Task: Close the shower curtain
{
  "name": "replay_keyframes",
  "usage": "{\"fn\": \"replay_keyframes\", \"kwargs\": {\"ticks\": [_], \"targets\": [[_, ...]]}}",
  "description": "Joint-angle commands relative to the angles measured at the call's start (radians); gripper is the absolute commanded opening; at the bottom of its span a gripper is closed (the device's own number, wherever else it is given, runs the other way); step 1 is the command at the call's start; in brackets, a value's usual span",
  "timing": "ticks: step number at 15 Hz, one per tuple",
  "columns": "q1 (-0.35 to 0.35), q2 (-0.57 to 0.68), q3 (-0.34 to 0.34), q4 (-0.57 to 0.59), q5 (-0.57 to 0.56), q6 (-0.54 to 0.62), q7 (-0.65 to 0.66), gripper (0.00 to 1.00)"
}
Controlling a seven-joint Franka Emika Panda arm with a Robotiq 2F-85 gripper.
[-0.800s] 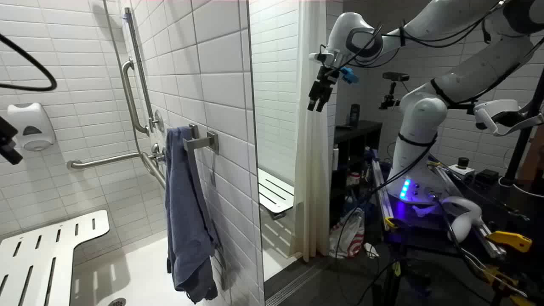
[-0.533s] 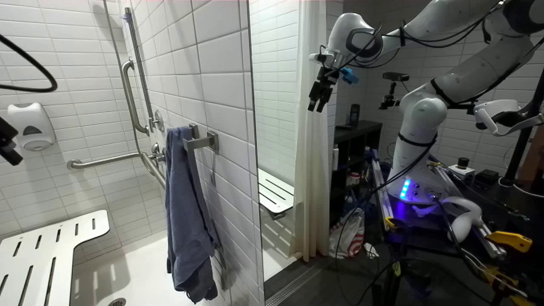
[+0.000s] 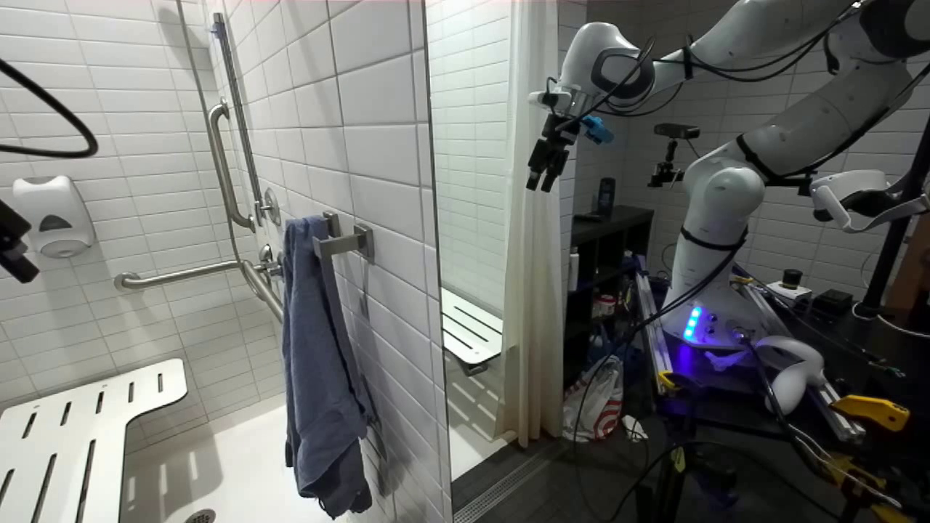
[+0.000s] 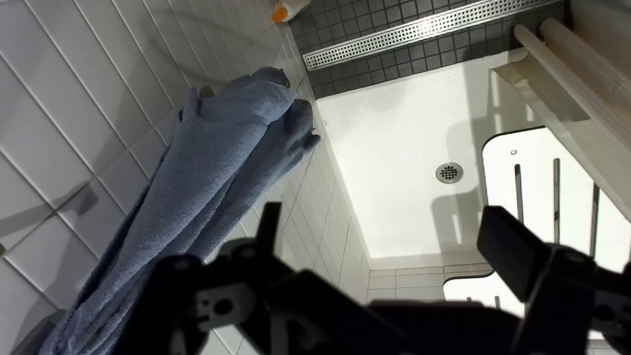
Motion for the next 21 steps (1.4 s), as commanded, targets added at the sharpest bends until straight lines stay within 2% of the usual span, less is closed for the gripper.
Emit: {"fn": "replay_keyframes", "kwargs": {"ticks": [1, 7, 12, 13, 17, 21], "targets": [[0.002, 0.0, -0.001, 0.002, -0.001, -0.002, 0.001, 1.0], [0.023, 0.002, -0.019, 0.003, -0.002, 0.016, -0.043, 1.0], [0.079, 0.001, -0.081, 0.009, 0.02, 0.018, -0.162, 1.0], [0.155, 0.158, -0.001, 0.13, 0.082, 0.046, -0.076, 1.0], [0.26, 0.306, 0.029, 0.274, 0.162, 0.09, -0.114, 1.0], [0.301, 0.526, 0.081, 0.496, 0.195, 0.096, -0.13, 1.0]]}}
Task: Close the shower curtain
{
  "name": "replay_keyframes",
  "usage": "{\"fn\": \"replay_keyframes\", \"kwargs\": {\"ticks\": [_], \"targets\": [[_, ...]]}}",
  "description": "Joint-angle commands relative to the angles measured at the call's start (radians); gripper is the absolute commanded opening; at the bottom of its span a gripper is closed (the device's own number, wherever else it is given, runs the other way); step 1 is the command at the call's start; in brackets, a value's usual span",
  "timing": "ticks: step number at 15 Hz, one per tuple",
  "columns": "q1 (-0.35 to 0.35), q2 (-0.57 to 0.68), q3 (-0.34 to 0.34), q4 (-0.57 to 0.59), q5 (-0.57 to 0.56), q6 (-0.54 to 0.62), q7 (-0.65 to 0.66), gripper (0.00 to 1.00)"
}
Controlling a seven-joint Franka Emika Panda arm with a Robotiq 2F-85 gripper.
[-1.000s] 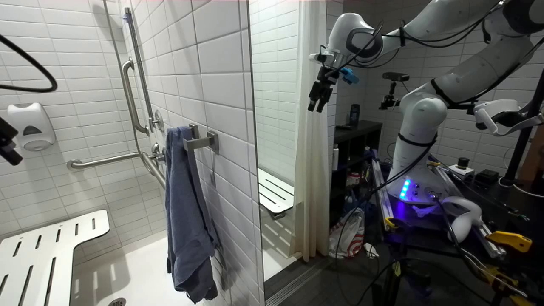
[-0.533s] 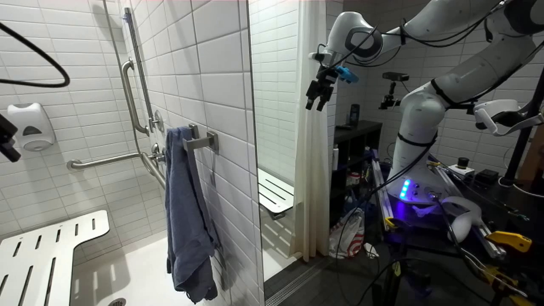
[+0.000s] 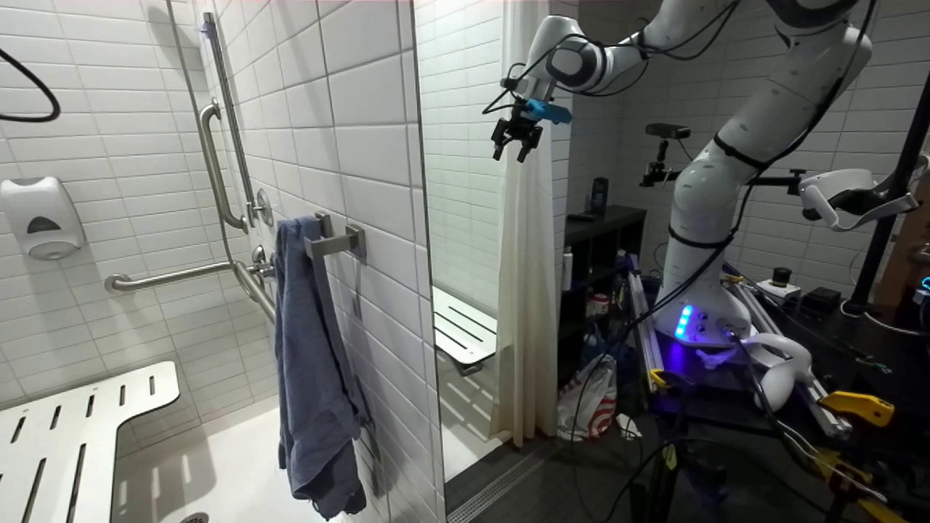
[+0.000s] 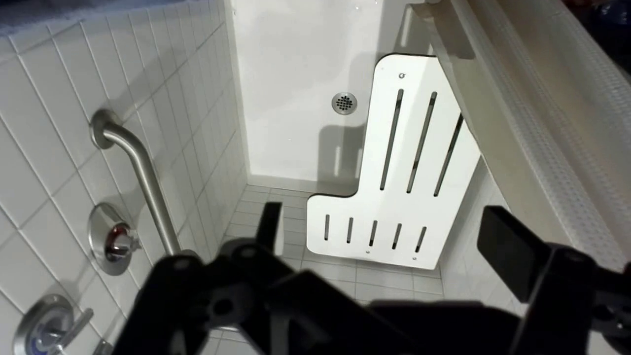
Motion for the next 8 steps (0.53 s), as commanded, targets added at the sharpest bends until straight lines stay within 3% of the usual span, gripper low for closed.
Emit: {"fn": "replay_keyframes", "kwargs": {"ticks": [1, 8], "targets": [[0.039, 0.245, 0.014, 0.247, 0.031, -0.011, -0.031, 1.0], [0.021, 0.581, 0.061, 0.672, 0.305, -0.098, -0.284, 1.0]]}}
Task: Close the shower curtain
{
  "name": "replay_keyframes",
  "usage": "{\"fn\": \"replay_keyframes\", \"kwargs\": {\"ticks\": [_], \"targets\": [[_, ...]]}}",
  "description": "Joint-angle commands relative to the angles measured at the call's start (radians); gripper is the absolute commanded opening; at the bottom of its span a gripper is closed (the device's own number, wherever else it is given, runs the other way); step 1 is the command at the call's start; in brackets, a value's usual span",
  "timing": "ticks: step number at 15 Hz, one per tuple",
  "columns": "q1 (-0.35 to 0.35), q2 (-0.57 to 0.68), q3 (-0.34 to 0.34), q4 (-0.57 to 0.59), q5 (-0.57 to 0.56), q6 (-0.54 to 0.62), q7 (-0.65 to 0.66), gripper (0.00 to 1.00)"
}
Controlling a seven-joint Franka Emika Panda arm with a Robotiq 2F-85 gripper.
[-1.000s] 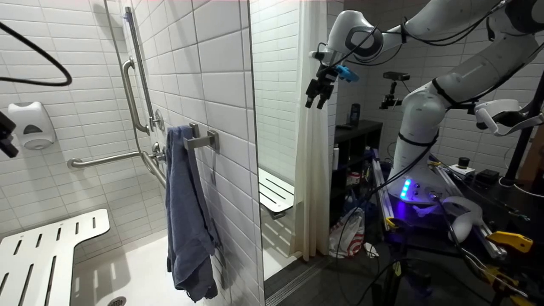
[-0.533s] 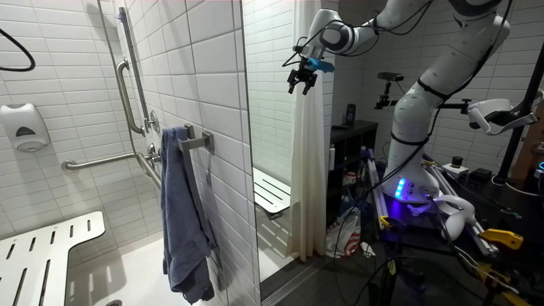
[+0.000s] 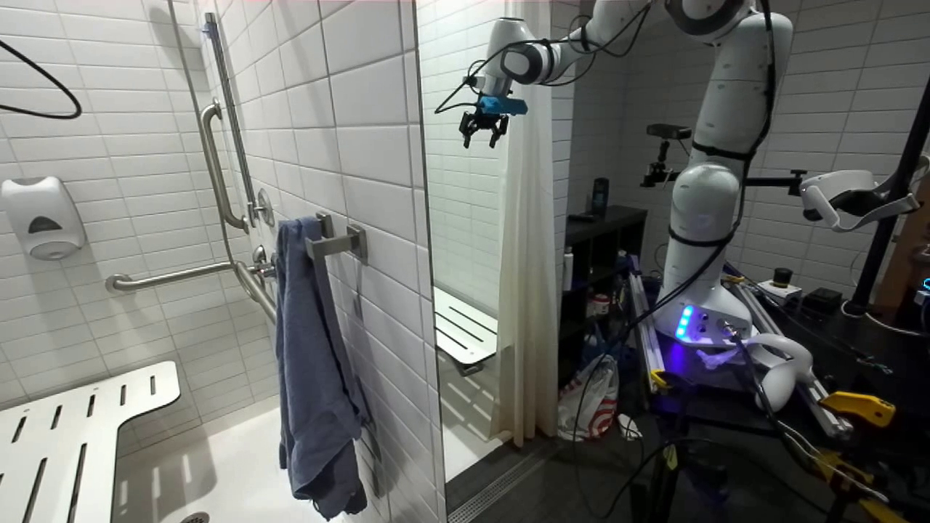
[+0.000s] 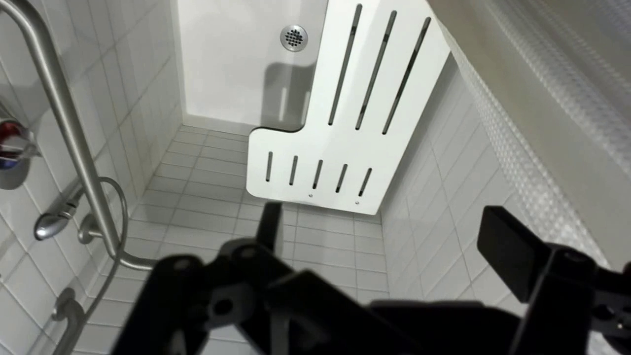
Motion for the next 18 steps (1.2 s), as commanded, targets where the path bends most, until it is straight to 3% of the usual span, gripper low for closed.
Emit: {"fn": "replay_keyframes", "kwargs": {"ticks": [1, 2, 5, 11, 18], "targets": [[-0.028, 0.183, 0.033, 0.255, 0.156, -0.134, -0.161, 1.0], [-0.044, 0.089, 0.049, 0.117, 0.095, -0.054, -0.09, 1.0], [-0.057, 0.171, 0.065, 0.223, 0.129, -0.105, -0.131, 1.0], [-0.058, 0.181, 0.068, 0.239, 0.129, -0.113, -0.133, 1.0], [-0.133, 0.117, 0.083, 0.217, 0.264, -0.275, -0.464, 1.0]]}}
